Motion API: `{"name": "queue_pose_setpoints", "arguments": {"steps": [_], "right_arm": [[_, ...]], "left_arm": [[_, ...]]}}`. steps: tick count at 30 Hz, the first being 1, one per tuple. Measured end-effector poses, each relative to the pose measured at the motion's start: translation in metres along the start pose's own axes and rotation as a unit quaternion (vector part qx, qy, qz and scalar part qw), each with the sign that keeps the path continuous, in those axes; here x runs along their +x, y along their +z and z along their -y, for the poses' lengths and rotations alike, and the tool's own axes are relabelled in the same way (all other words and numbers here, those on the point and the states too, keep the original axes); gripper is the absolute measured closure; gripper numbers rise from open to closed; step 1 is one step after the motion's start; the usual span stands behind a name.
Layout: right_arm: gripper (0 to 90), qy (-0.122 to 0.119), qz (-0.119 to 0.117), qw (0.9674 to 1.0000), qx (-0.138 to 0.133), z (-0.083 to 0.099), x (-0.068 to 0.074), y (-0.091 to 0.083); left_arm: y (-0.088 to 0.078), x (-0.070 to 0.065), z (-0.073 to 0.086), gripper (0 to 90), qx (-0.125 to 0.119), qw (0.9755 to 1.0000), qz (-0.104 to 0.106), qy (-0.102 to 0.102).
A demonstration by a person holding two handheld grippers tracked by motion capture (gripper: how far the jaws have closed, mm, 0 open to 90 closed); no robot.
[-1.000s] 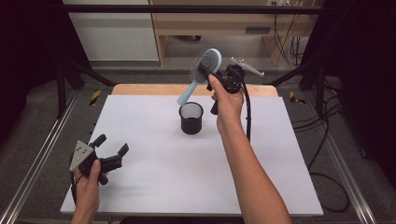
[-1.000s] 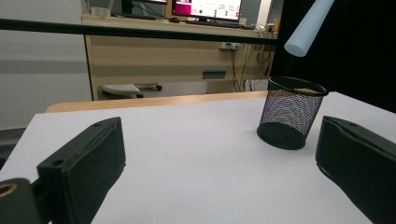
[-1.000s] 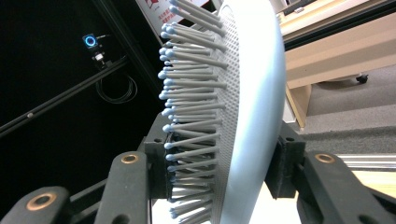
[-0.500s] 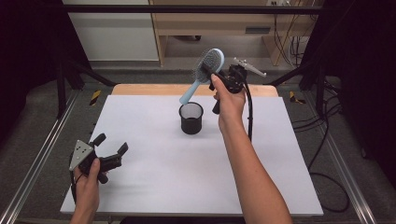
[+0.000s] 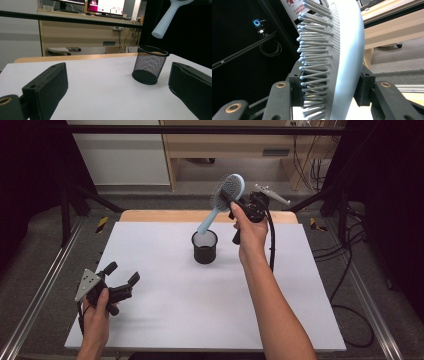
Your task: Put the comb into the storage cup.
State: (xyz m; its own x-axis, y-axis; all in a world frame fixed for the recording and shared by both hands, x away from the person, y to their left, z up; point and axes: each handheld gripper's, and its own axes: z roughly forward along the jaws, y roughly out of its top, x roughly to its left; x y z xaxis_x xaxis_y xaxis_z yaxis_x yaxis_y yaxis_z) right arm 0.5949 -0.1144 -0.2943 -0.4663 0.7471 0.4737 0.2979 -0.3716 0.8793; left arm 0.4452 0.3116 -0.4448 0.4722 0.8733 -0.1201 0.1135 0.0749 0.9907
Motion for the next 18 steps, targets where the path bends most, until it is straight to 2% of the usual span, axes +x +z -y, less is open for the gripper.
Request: {"name": "queue_pose_setpoints", "arguments": {"steps": [4, 6, 11, 18], "right_arm": [[52.5, -0.001, -0.001, 1.0000, -0.003, 0.004, -0.004, -0.001], [52.5, 0.003, 0.000, 1.0000, -0.002, 0.007, -0.007, -0.004], [52.5, 0.014, 0.002, 0.9998, -0.011, 0.007, -0.015, -0.009], [52.4, 0.015, 0.005, 0.9998, -0.009, 0.013, -0.013, -0.006]], "left_arm": [[-0.001, 0.000, -0.001, 2.6, -0.001, 1.0000, 0.005, -0.006], [-0.001, 0.000, -0.001, 2.6, -0.002, 1.0000, 0.006, 0.002], [-0.001, 0.000, -0.001, 2.6, 0.002, 1.0000, 0.005, 0.003], [-0.001, -0.001, -0.002, 2.5, 0.003, 0.9999, 0.006, 0.010]]}}
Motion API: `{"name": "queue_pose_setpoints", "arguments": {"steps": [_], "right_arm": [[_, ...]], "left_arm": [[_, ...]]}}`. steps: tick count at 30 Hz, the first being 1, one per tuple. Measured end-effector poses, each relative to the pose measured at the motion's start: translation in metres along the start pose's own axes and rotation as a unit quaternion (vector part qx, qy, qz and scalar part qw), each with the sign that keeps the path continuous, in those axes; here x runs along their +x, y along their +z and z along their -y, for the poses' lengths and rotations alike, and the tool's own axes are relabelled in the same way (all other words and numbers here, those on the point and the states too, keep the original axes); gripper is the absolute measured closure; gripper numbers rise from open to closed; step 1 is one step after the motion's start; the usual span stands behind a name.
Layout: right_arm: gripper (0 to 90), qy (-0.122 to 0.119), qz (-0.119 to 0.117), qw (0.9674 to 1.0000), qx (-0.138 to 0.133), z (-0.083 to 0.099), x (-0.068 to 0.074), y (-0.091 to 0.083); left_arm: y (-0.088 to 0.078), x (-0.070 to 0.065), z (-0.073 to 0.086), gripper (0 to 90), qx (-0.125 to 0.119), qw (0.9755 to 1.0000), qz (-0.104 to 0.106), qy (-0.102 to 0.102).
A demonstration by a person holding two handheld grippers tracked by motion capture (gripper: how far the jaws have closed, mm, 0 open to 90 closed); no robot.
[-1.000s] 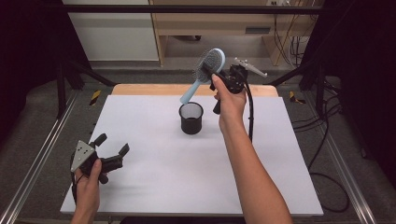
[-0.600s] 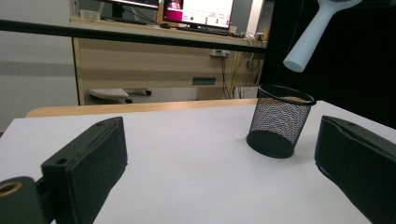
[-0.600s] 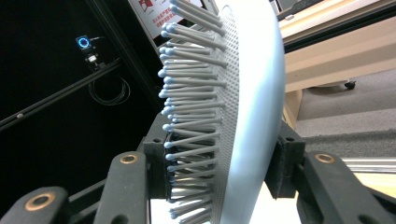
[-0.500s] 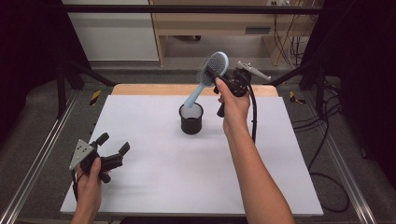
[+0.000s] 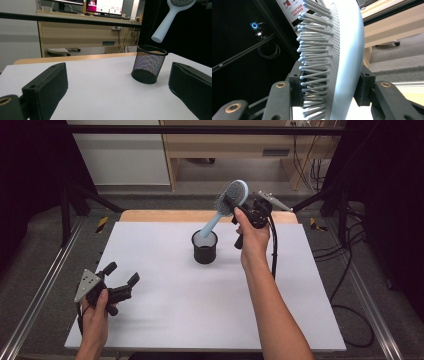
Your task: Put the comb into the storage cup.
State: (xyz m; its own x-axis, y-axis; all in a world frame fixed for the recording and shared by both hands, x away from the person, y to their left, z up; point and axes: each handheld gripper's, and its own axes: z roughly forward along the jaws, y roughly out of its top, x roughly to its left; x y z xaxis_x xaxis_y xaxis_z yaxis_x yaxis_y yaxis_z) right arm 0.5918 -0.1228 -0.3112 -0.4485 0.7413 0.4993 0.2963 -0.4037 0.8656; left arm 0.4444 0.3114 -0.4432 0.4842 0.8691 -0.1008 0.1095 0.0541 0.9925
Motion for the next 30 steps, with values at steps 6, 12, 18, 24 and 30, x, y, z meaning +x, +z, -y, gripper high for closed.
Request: {"name": "queue_pose_setpoints", "arguments": {"steps": [6, 12, 18, 24, 30], "right_arm": [[52.4, -0.005, 0.004, 1.0000, 0.001, 0.005, 0.003, 0.003], [52.4, -0.009, 0.003, 1.0000, 0.000, 0.008, 0.008, 0.005], [52.3, -0.016, 0.005, 0.9999, 0.002, 0.011, 0.011, 0.008], [52.3, -0.019, 0.006, 0.9998, 0.002, 0.013, 0.011, 0.011], [52.3, -0.020, 0.008, 0.9997, 0.005, 0.016, 0.010, 0.012]], "left_arm": [[0.000, -0.001, 0.000, 2.5, 0.002, 1.0000, 0.003, 0.001], [-0.004, 0.001, -0.001, 2.5, -0.001, 1.0000, 0.000, 0.002], [-0.005, 0.002, -0.001, 2.5, -0.003, 1.0000, -0.003, 0.004], [-0.004, 0.001, -0.001, 2.4, -0.001, 1.0000, 0.000, 0.006], [-0.004, 0.001, -0.001, 2.4, -0.002, 1.0000, -0.001, 0.005]]}}
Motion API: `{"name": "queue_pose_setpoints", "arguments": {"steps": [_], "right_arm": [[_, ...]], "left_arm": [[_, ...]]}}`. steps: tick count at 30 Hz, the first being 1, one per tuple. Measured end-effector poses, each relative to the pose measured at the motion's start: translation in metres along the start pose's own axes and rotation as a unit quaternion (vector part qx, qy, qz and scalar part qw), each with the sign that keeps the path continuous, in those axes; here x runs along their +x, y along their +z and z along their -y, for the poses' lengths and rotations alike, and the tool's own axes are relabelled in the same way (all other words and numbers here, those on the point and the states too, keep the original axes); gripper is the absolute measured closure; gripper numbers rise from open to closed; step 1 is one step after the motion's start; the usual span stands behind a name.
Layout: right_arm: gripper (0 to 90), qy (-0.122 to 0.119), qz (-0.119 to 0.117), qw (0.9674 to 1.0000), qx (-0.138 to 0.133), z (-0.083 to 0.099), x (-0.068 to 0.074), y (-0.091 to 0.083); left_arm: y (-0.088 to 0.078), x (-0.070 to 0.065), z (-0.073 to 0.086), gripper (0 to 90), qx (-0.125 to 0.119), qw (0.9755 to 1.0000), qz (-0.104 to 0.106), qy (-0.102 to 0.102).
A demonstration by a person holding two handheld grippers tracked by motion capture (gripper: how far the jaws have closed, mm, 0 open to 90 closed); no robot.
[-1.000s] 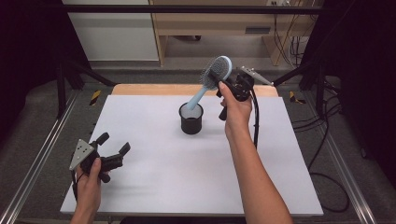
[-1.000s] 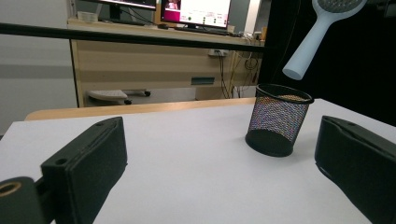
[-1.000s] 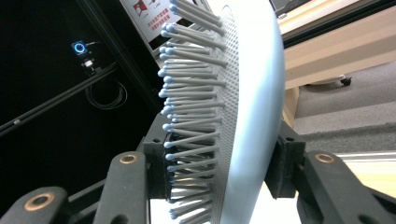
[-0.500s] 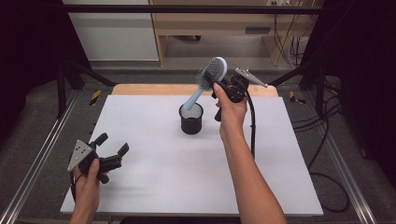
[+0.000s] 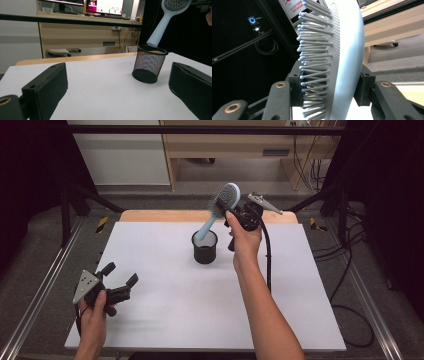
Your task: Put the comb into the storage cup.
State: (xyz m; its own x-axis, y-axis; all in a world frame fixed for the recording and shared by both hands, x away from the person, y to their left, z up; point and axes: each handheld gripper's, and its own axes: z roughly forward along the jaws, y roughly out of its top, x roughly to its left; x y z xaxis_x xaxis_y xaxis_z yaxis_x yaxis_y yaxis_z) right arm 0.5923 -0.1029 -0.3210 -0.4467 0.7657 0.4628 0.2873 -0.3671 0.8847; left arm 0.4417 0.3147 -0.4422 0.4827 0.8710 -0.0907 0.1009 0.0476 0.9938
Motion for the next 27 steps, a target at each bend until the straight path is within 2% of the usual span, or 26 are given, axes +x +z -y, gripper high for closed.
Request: {"name": "queue_pose_setpoints", "arguments": {"steps": [10, 13, 16, 20, 27], "right_arm": [[52.1, -0.003, 0.014, 0.9998, 0.014, 0.009, -0.008, 0.003], [52.0, 0.005, 0.015, 0.9997, 0.017, 0.013, -0.009, 0.003], [51.9, -0.002, 0.018, 0.9996, 0.020, 0.015, -0.009, 0.005], [51.9, 0.005, 0.020, 0.9995, 0.022, 0.019, -0.009, 0.009], [51.8, -0.001, 0.036, 0.9989, 0.030, 0.028, -0.014, 0.013]], "left_arm": [[0.000, 0.000, 0.000, 2.3, 0.000, 1.0000, -0.003, 0.005], [0.000, 0.001, 0.000, 2.3, 0.000, 1.0000, -0.003, 0.007], [0.000, 0.002, 0.000, 2.3, 0.000, 1.0000, -0.003, 0.007], [0.001, 0.002, 0.001, 2.3, -0.001, 0.9999, -0.004, 0.012], [0.001, 0.003, 0.000, 1.6, -0.003, 0.9998, 0.000, 0.017]]}}
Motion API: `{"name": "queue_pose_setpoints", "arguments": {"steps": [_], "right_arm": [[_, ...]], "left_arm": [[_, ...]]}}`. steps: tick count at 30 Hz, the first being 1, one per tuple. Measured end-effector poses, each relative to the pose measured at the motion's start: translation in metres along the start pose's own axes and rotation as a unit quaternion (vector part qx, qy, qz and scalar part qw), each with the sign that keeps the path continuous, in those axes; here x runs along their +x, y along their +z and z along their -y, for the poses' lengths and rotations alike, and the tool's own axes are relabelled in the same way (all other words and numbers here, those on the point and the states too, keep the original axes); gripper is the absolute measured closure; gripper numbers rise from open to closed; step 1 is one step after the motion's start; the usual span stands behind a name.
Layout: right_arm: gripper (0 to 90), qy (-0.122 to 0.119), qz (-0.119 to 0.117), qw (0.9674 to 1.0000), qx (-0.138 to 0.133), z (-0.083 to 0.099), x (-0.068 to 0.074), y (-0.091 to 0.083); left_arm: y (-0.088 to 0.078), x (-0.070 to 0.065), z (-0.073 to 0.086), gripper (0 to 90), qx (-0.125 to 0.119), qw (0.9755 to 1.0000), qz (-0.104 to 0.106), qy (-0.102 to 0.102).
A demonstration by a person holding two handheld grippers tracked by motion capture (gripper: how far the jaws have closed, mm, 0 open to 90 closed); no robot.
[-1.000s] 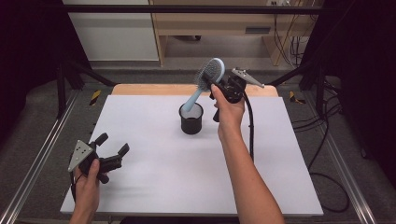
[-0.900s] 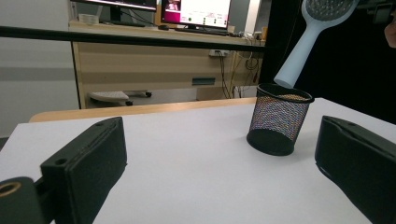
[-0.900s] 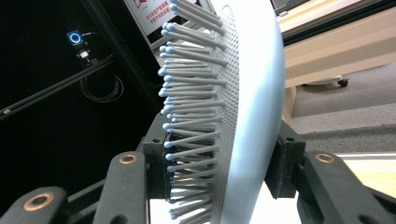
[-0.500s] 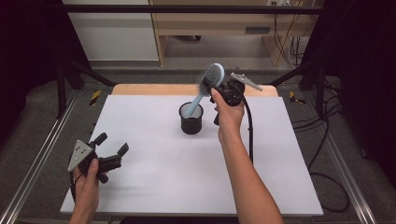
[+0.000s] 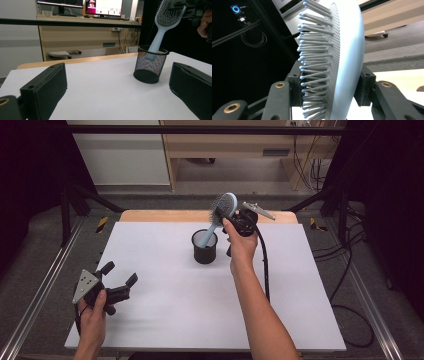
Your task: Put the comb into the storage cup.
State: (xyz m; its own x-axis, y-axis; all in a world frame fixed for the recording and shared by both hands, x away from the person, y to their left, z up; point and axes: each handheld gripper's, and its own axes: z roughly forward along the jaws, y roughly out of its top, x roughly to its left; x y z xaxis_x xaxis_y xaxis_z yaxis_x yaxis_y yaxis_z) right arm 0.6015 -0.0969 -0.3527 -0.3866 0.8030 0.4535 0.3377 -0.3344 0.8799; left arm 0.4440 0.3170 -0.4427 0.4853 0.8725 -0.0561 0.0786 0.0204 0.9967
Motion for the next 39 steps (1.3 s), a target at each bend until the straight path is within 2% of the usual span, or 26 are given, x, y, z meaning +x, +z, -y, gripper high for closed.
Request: {"name": "queue_pose_setpoints", "arguments": {"steps": [2, 5, 8, 15, 18, 20, 26, 35, 39], "right_arm": [[51.8, -0.002, 0.004, 1.0000, 0.004, 0.002, -0.002, 0.001], [51.7, 0.007, 0.002, 1.0000, 0.004, 0.007, -0.005, 0.003], [51.7, 0.000, 0.002, 1.0000, 0.005, 0.011, -0.005, 0.005], [51.4, 0.007, 0.011, 0.9998, 0.013, 0.019, -0.008, 0.010], [51.3, 0.014, 0.011, 0.9998, 0.013, 0.022, -0.009, 0.012], [51.2, 0.023, 0.010, 0.9996, 0.014, 0.024, -0.009, 0.012], [51.1, 0.013, 0.013, 0.9996, 0.022, 0.028, -0.009, 0.014], [50.8, 0.026, 0.015, 0.9991, 0.031, 0.033, -0.011, 0.017], [50.7, 0.022, 0.015, 0.9992, 0.031, 0.035, -0.010, 0.018]], "left_arm": [[0.002, 0.000, 0.001, 1.5, 0.000, 1.0000, 0.001, -0.004], [0.005, 0.001, 0.003, 1.6, 0.008, 1.0000, -0.005, 0.000], [0.005, 0.000, 0.003, 1.6, 0.010, 0.9999, -0.002, 0.003], [0.005, -0.002, 0.002, 1.5, 0.010, 0.9999, 0.005, 0.005], [0.004, -0.004, 0.002, 1.5, 0.014, 0.9998, -0.003, 0.016], [0.004, -0.004, 0.002, 1.5, 0.013, 0.9998, -0.001, 0.014], [0.004, -0.004, 0.002, 1.5, 0.013, 0.9998, -0.001, 0.013], [0.003, -0.004, 0.002, 1.6, 0.013, 0.9999, -0.001, 0.011], [0.004, -0.004, 0.003, 1.6, 0.013, 0.9999, 0.000, 0.011]]}}
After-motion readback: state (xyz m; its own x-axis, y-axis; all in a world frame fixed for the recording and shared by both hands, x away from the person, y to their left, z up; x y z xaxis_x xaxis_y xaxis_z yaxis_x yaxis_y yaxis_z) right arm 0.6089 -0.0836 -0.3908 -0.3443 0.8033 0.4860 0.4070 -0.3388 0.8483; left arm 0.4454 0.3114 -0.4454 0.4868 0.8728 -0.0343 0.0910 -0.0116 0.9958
